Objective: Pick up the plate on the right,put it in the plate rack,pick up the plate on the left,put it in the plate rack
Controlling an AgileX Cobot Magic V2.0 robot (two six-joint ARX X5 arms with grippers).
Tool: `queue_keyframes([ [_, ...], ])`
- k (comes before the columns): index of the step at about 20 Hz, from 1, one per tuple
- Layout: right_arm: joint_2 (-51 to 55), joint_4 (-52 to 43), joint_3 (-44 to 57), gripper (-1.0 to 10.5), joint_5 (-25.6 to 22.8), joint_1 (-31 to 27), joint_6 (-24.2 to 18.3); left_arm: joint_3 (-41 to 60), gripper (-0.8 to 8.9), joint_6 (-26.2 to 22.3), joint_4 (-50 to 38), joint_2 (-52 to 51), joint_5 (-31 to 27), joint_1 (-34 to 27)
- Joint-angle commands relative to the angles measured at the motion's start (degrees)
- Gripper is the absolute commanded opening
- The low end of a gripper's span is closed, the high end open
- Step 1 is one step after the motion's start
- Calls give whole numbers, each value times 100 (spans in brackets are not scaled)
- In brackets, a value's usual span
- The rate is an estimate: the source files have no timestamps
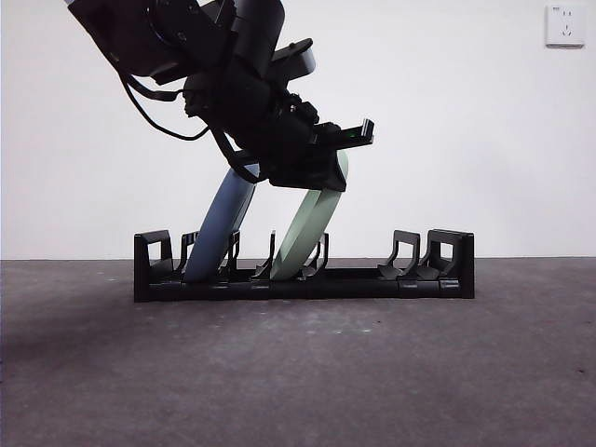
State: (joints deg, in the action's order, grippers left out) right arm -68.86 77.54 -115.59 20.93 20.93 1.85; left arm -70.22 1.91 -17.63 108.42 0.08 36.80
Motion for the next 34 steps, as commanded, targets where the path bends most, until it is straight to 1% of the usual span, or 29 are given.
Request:
queue_keyframes([
  [1,2,133,48,378,9,11,-61,35,1,-63,201,79,-92,9],
  [3,2,133,48,378,9,11,-59,35,28,-42,221,76,11,37],
  [5,2,133,48,378,9,11,-59,35,127,24,219,74,138,44],
  [7,2,133,48,378,9,11,-57,35,198,157,240,74,190,44],
  [10,2,133,48,378,9,11,-57,35,199,291,352,68,186,42],
  [15,2,133,48,378,9,11,-57,35,199,299,669,-103,186,42],
  [22,0,133,48,378,9,11,-59,35,199,304,1224,-835,188,107],
  [25,-20,136,48,378,9,11,-59,35,199,302,1786,-1314,190,170],
  [28,-28,138,55,378,9,11,-59,35,198,302,2629,-1908,212,234],
  [31,-28,138,146,377,9,11,-92,35,197,278,3528,-2555,422,317],
  [34,-26,138,400,377,9,11,-184,35,188,114,4356,-3198,623,343],
])
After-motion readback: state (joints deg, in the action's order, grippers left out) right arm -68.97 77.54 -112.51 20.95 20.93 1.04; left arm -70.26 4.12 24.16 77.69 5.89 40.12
